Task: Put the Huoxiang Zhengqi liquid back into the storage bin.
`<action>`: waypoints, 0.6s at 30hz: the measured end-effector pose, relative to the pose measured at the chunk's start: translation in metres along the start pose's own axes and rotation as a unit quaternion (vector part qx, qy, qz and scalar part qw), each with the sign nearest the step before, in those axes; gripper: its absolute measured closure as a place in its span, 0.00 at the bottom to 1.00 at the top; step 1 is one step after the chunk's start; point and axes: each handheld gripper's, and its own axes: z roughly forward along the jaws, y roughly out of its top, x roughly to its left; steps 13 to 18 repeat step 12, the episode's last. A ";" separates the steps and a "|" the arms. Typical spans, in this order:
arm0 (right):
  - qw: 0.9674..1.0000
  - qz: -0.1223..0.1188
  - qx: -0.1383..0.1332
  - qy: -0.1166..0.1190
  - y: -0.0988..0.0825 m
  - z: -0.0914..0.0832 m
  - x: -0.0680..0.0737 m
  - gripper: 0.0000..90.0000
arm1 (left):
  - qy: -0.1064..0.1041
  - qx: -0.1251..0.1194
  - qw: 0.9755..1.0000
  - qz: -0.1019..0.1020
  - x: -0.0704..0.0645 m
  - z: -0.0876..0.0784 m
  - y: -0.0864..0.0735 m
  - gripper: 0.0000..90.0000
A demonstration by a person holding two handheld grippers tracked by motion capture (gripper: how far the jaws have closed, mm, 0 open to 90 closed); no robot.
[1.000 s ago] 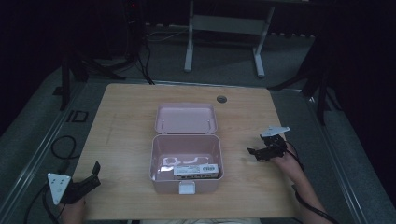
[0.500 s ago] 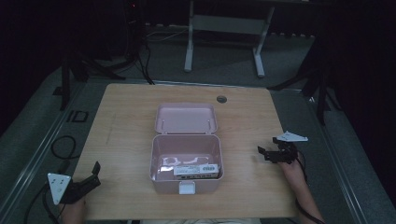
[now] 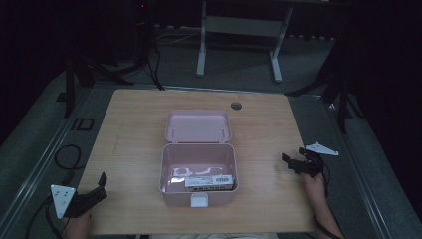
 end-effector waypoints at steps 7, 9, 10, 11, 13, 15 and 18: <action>1.000 0.012 0.000 -0.010 -0.002 0.001 -0.005 0.15 | 0.000 0.000 1.000 -0.001 0.000 0.000 0.000 0.00; 1.000 0.011 0.002 -0.009 -0.002 0.001 -0.004 0.15 | 0.000 -0.001 1.000 -0.001 0.000 0.000 0.000 0.00; 1.000 0.011 0.002 -0.009 -0.002 0.001 -0.004 0.15 | 0.000 -0.001 1.000 -0.001 0.000 0.000 0.000 0.00; 1.000 0.010 0.003 -0.007 -0.002 0.001 -0.004 0.15 | 0.000 -0.001 1.000 -0.001 0.000 0.000 0.000 0.00; 1.000 0.010 0.003 -0.007 -0.002 0.001 -0.004 0.15 | 0.000 -0.001 1.000 -0.001 0.000 0.000 0.000 0.00; 1.000 0.010 0.003 -0.007 -0.002 0.001 -0.004 0.15 | 0.000 -0.001 1.000 -0.001 0.000 0.000 0.000 0.00; 1.000 0.010 0.003 -0.007 -0.002 0.001 -0.004 0.15 | 0.000 -0.001 1.000 -0.001 0.000 0.000 0.000 0.00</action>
